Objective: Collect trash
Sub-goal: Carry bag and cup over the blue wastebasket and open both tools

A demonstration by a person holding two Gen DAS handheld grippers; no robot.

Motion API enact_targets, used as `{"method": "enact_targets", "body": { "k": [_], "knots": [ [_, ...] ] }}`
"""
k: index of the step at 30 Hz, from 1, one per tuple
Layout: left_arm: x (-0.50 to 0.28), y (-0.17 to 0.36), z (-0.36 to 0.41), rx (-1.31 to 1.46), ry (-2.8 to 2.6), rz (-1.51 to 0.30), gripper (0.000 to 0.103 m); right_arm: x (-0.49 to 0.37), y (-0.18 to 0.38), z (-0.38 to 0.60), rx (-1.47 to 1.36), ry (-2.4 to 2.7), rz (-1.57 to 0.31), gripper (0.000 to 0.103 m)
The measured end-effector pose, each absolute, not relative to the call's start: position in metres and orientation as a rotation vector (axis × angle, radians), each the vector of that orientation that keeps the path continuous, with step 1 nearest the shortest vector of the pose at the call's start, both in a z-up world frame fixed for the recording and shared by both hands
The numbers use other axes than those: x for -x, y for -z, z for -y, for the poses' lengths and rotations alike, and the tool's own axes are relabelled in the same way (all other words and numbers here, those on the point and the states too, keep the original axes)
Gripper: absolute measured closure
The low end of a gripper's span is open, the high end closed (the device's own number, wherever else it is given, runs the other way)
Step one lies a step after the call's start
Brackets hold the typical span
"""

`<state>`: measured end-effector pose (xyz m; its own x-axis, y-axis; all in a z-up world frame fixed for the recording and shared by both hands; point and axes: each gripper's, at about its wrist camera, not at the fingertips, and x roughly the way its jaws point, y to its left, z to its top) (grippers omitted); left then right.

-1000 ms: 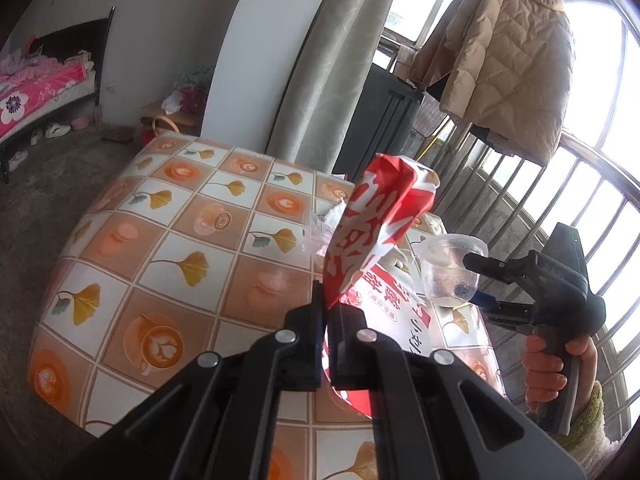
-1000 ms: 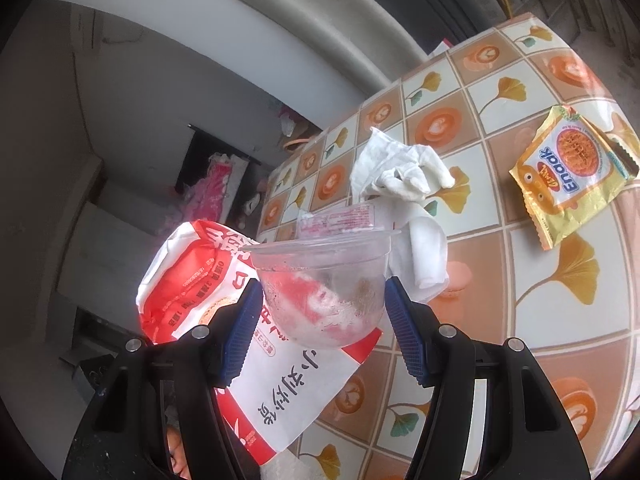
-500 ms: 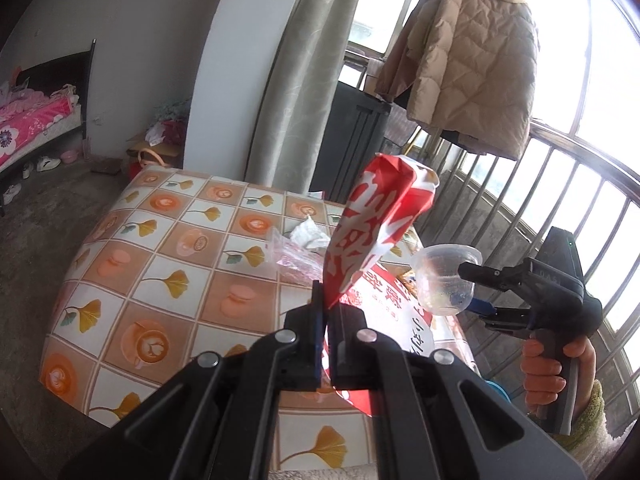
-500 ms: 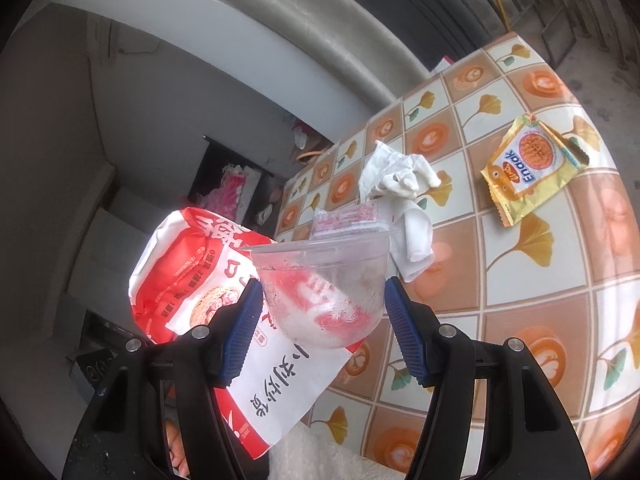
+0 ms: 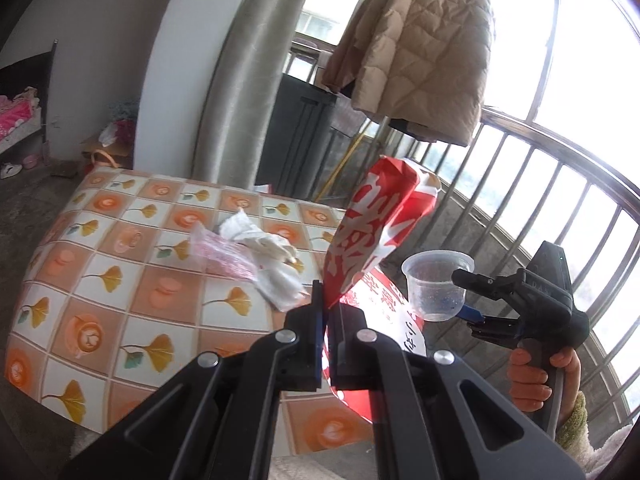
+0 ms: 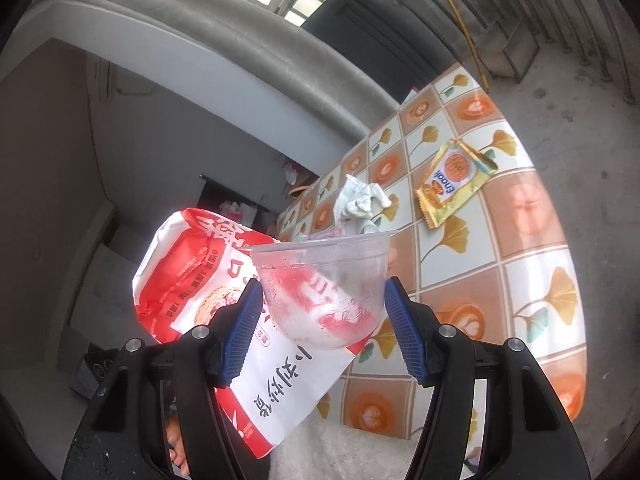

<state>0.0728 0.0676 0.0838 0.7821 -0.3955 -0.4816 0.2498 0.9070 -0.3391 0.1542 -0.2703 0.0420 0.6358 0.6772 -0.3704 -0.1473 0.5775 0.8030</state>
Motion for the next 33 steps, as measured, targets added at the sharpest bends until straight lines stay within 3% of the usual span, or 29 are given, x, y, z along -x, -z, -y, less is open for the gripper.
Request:
{"method": "enact_targets", "body": {
  "k": [20, 33],
  "knots": [
    [-0.136, -0.050, 0.107, 0.200, 0.714, -0.817, 0.102, -0.048, 0.009, 0.456, -1.020, -0.146, -0.603, 0.044],
    [-0.164, 0.027, 0.277, 0.034, 0.897, -1.055, 0.102, -0.032, 0.065, 0.515, -1.058, 0.080, -0.650, 0.044]
  ]
}}
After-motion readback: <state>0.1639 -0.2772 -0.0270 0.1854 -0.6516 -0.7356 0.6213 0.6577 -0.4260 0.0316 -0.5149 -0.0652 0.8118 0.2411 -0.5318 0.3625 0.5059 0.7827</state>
